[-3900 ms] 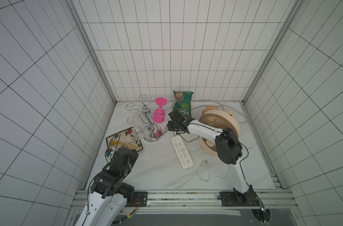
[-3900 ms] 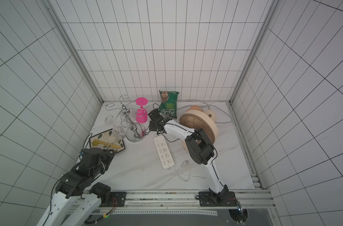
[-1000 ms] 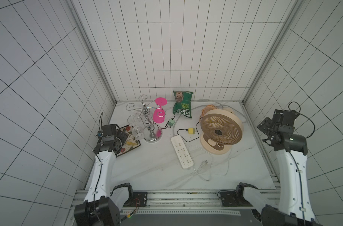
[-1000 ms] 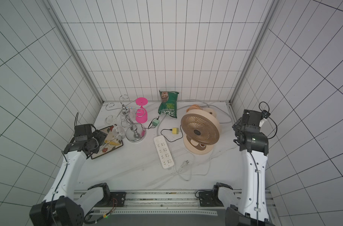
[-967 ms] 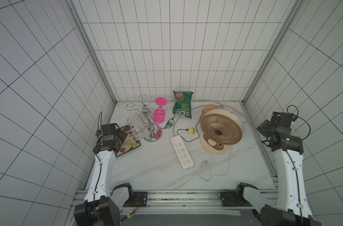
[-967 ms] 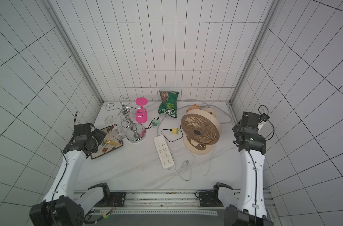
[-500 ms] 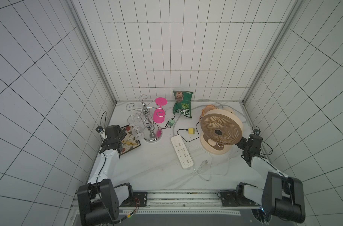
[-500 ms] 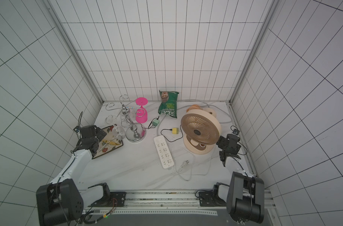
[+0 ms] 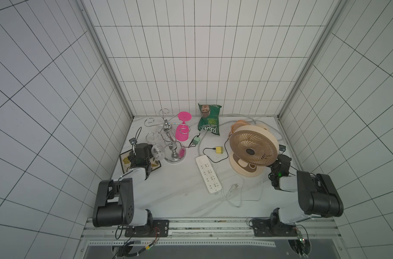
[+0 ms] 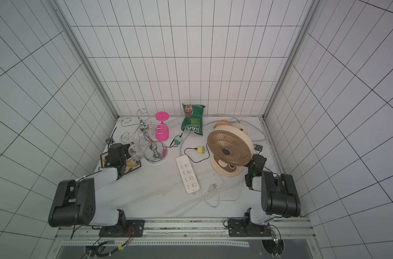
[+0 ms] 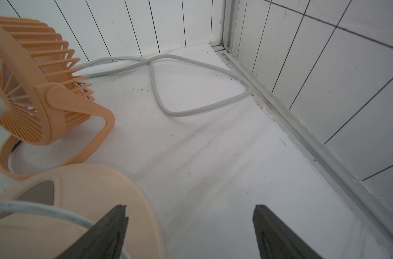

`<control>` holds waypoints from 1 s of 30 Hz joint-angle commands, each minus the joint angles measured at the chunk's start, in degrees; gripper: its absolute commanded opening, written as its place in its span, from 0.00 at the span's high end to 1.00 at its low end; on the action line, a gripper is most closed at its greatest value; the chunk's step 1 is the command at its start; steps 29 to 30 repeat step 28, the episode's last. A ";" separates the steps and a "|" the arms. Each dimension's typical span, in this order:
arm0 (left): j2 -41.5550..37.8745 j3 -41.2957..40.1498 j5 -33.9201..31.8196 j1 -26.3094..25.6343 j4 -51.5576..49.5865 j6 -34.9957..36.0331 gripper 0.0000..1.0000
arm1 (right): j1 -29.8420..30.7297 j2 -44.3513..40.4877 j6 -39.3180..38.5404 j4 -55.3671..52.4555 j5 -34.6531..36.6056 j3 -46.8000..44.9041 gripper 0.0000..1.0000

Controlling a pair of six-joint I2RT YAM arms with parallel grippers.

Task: Unplug the desk fan from the power strip
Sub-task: Reset both arms

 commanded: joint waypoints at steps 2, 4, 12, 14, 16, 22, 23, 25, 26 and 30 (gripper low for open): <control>3.32 -1.35 4.98 -0.19 13.80 4.48 0.02 | 0.14 0.21 -0.79 0.31 0.84 2.54 0.07; 3.41 -0.54 7.60 -1.60 12.11 6.69 0.02 | 0.08 -0.15 -0.73 -1.42 0.57 2.93 0.07; 6.38 -5.79 8.60 -4.63 24.01 11.09 0.02 | -0.06 0.09 -0.55 -1.89 0.81 3.40 0.05; 7.07 -6.34 8.27 -4.74 26.21 11.36 0.01 | -0.04 0.10 -0.55 -2.19 0.97 3.55 0.04; 6.53 -5.85 8.23 -4.77 24.45 11.19 0.02 | -0.01 0.02 -0.55 -2.25 0.99 3.52 0.03; 6.84 -5.30 8.21 -4.72 23.97 11.15 0.02 | 0.23 0.08 -0.63 -2.57 1.58 3.78 0.01; 7.01 -5.02 8.19 -4.66 23.55 11.10 0.02 | 0.30 0.03 -0.64 -2.54 1.60 3.78 0.01; 7.02 -4.98 8.32 -4.71 23.47 11.12 0.02 | 0.35 0.07 -0.72 -2.61 1.96 3.82 0.01; 6.99 -5.15 8.28 -4.65 23.54 11.14 0.02 | 0.52 0.05 -0.77 -2.75 2.27 3.90 0.00; 6.53 -5.69 8.33 -4.76 24.18 11.28 0.02 | 0.69 0.10 -0.81 -2.96 2.57 3.95 0.01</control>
